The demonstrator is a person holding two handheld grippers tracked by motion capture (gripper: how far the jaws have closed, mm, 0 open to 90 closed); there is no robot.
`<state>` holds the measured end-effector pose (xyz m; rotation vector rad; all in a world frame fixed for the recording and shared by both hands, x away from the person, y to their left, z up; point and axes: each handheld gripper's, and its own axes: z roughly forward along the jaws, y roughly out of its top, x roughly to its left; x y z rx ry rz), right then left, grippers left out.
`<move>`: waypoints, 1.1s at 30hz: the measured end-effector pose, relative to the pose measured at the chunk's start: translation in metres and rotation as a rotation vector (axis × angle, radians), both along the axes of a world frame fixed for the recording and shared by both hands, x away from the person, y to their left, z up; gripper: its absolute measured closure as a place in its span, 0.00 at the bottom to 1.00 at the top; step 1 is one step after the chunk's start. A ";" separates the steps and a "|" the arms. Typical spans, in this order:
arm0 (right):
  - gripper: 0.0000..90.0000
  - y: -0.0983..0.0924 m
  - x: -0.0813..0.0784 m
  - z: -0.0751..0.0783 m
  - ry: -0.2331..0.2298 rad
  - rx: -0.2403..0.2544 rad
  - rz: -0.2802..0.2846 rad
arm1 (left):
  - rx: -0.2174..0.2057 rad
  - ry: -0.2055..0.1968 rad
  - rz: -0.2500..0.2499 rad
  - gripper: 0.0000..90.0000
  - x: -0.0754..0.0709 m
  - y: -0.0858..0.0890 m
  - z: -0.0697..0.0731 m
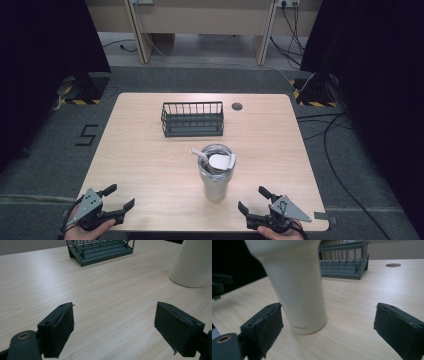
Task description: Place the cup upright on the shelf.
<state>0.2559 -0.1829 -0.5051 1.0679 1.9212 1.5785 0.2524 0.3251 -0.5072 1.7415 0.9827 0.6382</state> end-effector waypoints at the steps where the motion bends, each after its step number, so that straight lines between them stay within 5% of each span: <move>1: 0.08 0.003 0.001 -0.001 -0.012 -0.027 0.002 | -0.010 0.006 0.015 0.17 0.002 0.002 -0.001; 5: 0.08 0.013 0.005 0.001 -0.064 -0.084 -0.015 | -0.005 0.010 0.009 0.17 0.001 0.000 -0.003; 14: 0.05 0.036 0.015 0.011 -0.126 -0.095 -0.003 | -0.004 0.017 -0.015 0.17 0.001 -0.003 -0.006; 33: 0.03 0.079 0.041 0.007 -0.121 -0.111 0.035 | -0.001 0.028 -0.031 0.17 0.003 -0.004 -0.009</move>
